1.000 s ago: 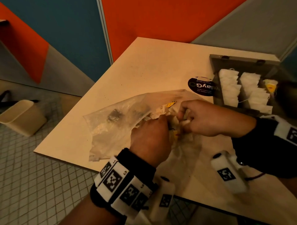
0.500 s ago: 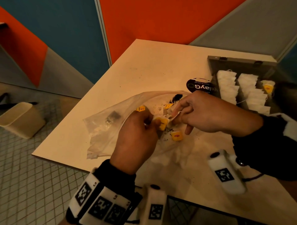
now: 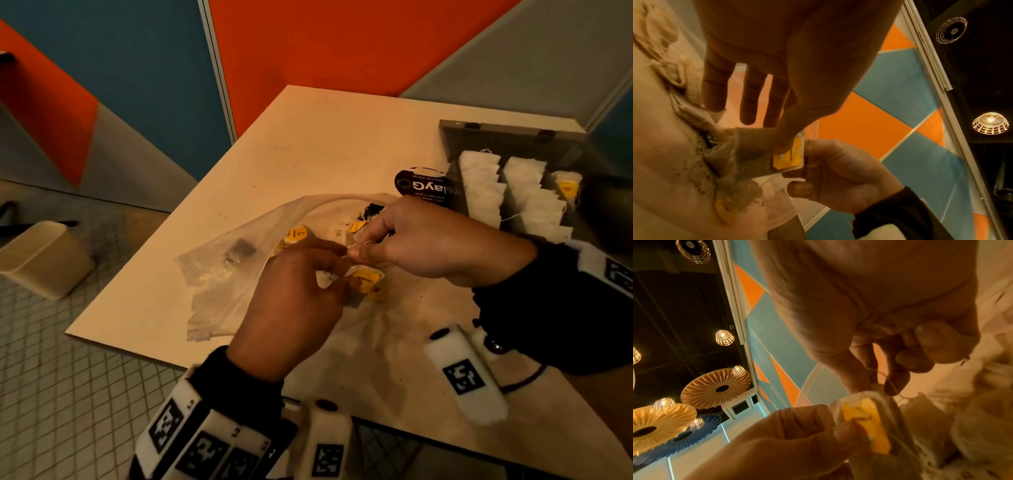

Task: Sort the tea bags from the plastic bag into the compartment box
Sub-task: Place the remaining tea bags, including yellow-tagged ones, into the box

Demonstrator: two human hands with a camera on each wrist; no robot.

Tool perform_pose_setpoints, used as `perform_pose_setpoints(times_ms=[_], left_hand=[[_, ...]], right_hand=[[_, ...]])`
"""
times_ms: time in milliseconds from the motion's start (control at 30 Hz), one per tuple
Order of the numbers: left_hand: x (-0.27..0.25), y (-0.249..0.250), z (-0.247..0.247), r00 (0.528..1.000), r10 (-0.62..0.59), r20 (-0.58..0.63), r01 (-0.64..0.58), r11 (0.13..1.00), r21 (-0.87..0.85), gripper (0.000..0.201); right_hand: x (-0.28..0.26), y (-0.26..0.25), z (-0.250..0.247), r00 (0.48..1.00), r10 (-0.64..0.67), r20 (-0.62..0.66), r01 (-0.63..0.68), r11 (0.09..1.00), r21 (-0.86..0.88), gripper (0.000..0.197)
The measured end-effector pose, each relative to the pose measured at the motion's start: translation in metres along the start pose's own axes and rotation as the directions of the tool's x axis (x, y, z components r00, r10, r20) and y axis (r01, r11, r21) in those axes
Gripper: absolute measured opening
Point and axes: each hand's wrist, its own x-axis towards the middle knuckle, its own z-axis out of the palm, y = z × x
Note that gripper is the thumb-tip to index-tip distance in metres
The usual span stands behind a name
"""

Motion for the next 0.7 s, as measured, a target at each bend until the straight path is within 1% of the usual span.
perform_pose_setpoints(times_ms=[67,167,233,267,300,367,433,500,600,700], left_hand=[[0.001,-0.002,0.003,1.0,-0.006,-0.027,0.005,0.999,-0.037,0.015],[0.002,-0.005,0.001,0.996,-0.039,-0.077,0.036,0.998,-0.043,0.009],[0.002,-0.007,-0.002,0.993,-0.059,-0.098,0.056,0.998,-0.031,0.013],[0.002,-0.008,-0.003,0.992,-0.07,-0.105,0.066,0.997,-0.034,0.015],[0.001,-0.009,-0.004,0.991,-0.078,-0.108,0.073,0.996,-0.045,0.016],[0.0,-0.01,-0.003,0.989,-0.089,-0.117,0.082,0.995,-0.063,0.016],[-0.001,-0.01,-0.002,0.984,-0.104,-0.142,0.095,0.993,-0.072,0.014],[0.0,-0.011,-0.001,0.978,-0.119,-0.174,0.106,0.991,-0.079,0.012],[0.0,-0.011,-0.002,0.971,-0.147,-0.186,0.125,0.985,-0.122,0.01],[-0.001,-0.008,-0.004,0.969,-0.163,-0.188,0.136,0.98,-0.148,0.01]], right_hand=[[0.0,-0.001,0.0,1.0,0.009,0.022,-0.009,1.0,0.02,0.013],[0.0,-0.003,0.0,0.999,0.029,0.042,-0.034,0.994,0.106,0.018],[0.0,-0.001,-0.002,0.998,0.056,0.025,-0.059,0.986,0.153,0.016],[0.0,0.001,-0.003,0.998,0.065,0.015,-0.066,0.988,0.139,0.013],[0.001,0.003,-0.003,0.998,0.066,0.008,-0.066,0.993,0.1,0.01],[0.002,0.008,-0.002,0.999,0.049,0.0,-0.049,0.997,-0.054,0.016],[0.003,0.012,0.001,0.999,0.039,-0.009,-0.04,0.968,-0.248,0.024],[0.002,0.017,0.005,0.999,0.018,-0.026,-0.027,0.923,-0.383,0.023],[0.001,0.021,0.008,1.0,-0.012,-0.021,0.0,0.872,-0.49,0.023],[0.001,0.021,0.01,0.999,-0.021,-0.028,0.005,0.872,-0.49,0.02]])
